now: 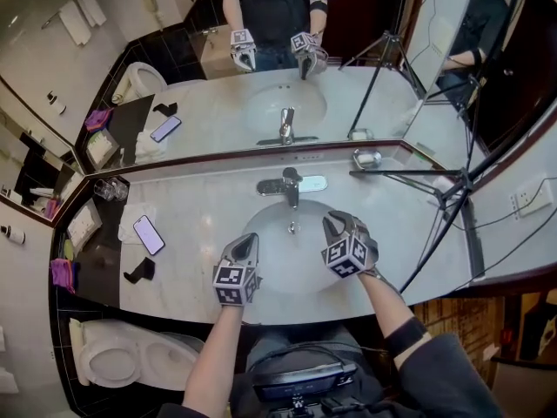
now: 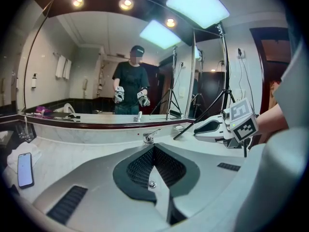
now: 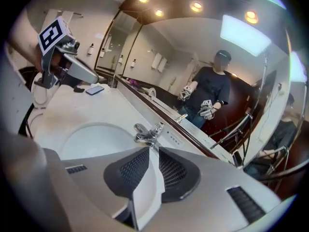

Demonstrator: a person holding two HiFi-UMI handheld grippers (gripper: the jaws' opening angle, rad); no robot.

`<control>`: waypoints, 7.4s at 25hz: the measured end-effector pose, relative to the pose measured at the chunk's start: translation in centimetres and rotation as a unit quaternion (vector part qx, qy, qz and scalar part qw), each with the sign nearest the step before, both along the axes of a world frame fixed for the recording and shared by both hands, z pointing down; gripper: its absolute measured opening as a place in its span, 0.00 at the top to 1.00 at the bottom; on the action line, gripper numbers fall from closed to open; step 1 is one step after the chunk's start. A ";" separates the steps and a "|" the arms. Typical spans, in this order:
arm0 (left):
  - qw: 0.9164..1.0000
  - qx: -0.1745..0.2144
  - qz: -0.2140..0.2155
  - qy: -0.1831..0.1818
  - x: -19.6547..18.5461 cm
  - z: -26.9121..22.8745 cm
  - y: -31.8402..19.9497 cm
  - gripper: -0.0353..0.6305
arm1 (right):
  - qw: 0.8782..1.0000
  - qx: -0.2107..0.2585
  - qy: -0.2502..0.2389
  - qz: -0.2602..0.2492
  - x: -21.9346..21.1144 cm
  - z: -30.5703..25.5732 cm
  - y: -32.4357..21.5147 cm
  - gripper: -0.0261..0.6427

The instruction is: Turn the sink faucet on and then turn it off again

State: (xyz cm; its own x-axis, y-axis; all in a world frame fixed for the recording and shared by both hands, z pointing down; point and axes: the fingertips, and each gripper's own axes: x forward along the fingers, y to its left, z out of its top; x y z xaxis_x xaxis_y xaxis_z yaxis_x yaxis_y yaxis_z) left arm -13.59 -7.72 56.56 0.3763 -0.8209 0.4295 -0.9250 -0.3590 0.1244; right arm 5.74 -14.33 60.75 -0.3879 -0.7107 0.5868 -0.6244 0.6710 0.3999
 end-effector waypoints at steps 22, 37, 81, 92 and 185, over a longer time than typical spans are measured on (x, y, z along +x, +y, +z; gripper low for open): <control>1.000 -0.008 -0.016 0.002 -0.9 2.1 -4.8 0.95 | 0.919 0.085 0.304 -0.234 -8.4 5.9 -13.2 0.65; 0.999 -0.027 -0.020 0.006 -1.3 4.0 -4.2 0.95 | 0.896 0.089 0.348 -0.261 -8.0 7.9 -12.6 0.67; 1.000 -0.009 -0.023 -0.002 -1.7 1.4 -0.6 0.95 | 0.976 0.037 0.182 -0.112 -4.6 3.7 -5.6 0.82; 1.000 0.013 -0.018 -0.006 -1.0 -1.6 0.7 0.95 | 0.993 0.052 0.102 -0.032 -0.7 -0.9 -1.3 0.94; 0.897 0.120 0.248 -0.345 14.9 9.3 -19.0 0.57 | 0.949 -0.155 -0.203 0.187 7.4 9.0 3.3 0.94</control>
